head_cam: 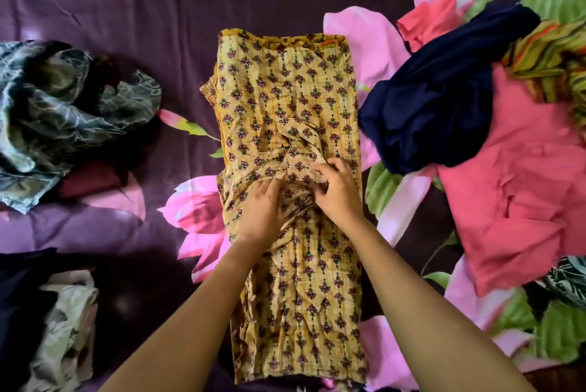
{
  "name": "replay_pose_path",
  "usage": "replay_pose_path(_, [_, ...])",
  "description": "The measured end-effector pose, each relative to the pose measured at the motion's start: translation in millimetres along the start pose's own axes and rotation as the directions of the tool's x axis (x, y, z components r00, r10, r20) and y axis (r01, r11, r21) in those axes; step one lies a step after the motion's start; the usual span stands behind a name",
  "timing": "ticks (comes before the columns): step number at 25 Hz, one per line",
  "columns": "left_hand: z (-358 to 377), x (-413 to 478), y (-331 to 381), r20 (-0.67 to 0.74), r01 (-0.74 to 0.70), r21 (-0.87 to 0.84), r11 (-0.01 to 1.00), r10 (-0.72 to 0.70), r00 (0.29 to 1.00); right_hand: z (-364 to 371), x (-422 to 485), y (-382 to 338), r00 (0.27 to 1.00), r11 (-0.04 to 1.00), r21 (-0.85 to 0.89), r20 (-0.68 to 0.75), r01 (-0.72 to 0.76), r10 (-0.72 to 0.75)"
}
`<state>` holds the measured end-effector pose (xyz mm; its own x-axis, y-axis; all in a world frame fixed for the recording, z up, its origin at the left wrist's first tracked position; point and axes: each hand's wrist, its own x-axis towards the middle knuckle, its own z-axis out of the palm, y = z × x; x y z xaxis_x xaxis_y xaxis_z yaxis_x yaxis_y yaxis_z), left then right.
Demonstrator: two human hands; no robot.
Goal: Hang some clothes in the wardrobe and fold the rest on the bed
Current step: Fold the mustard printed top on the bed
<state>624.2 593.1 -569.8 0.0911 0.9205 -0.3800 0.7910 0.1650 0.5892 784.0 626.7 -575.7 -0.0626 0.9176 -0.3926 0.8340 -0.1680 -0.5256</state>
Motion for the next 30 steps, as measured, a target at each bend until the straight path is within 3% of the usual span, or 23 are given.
replay_pose_path(4, [6,-1,-4,-0.044,-0.192,0.218,0.957,0.206,0.978,1,-4,17,0.922,0.976,0.205,-0.387,0.077,0.008])
replay_pose_path(6, [9,-1,3,-0.06,-0.186,0.198,0.962,0.201,0.978,1,-7,18,0.884,0.964,0.23,-0.467,0.132,-0.009])
replay_pose_path(9, [11,0,15,-0.098,-0.009,-0.007,1.0,0.008,0.995,9,-12,12,0.914,0.957,-0.118,-0.284,0.266,-0.289])
replay_pose_path(12, [8,3,20,-0.134,0.119,-0.151,0.981,-0.14,0.981,14,-4,8,0.949,0.929,-0.267,-0.112,0.257,-0.295])
replay_pose_path(14, [7,5,19,-0.117,0.102,-0.115,0.988,-0.116,0.986,13,-1,8,0.937,0.959,-0.148,-0.22,0.243,-0.272])
replay_pose_path(16, [7,7,15,-0.102,0.022,-0.05,0.999,-0.027,0.994,8,-3,7,0.912,0.977,0.18,-0.409,0.114,-0.031])
replay_pose_path(17, [9,8,12,-0.105,-0.042,0.006,0.999,0.042,0.994,5,-4,8,0.881,0.911,0.413,-0.432,0.003,0.193])
replay_pose_path(18, [13,10,10,-0.1,-0.105,0.081,0.991,0.113,0.989,2,-4,12,0.821,0.737,0.668,-0.361,-0.103,0.442])
replay_pose_path(19, [15,11,9,-0.069,-0.157,0.158,0.975,0.169,0.983,-2,-4,15,0.742,0.478,0.864,-0.215,-0.159,0.635])
replay_pose_path(20, [16,11,9,0.007,-0.187,0.22,0.957,0.191,0.982,-4,-4,18,0.676,0.219,0.96,-0.046,-0.173,0.735])
replay_pose_path(21, [18,11,10,0.093,-0.2,0.269,0.942,0.181,0.979,-4,-5,23,0.649,0.057,0.983,0.072,-0.175,0.758])
replay_pose_path(24, [22,11,6,0.269,-0.194,0.358,0.914,0.098,0.958,-8,-2,32,0.68,-0.064,0.969,0.212,-0.237,0.702])
replay_pose_path(27, [24,11,5,0.265,-0.207,0.371,0.905,0.111,0.958,-14,3,38,0.677,-0.094,0.978,0.199,-0.188,0.709])
replay_pose_path(29, [23,13,4,0.244,-0.195,0.383,0.903,0.105,0.964,-14,2,38,0.617,-0.035,0.988,0.123,-0.153,0.777])
replay_pose_path(30, [23,15,3,0.24,-0.18,0.389,0.904,0.089,0.967,-13,1,36,0.604,0.053,0.988,0.044,-0.142,0.796])
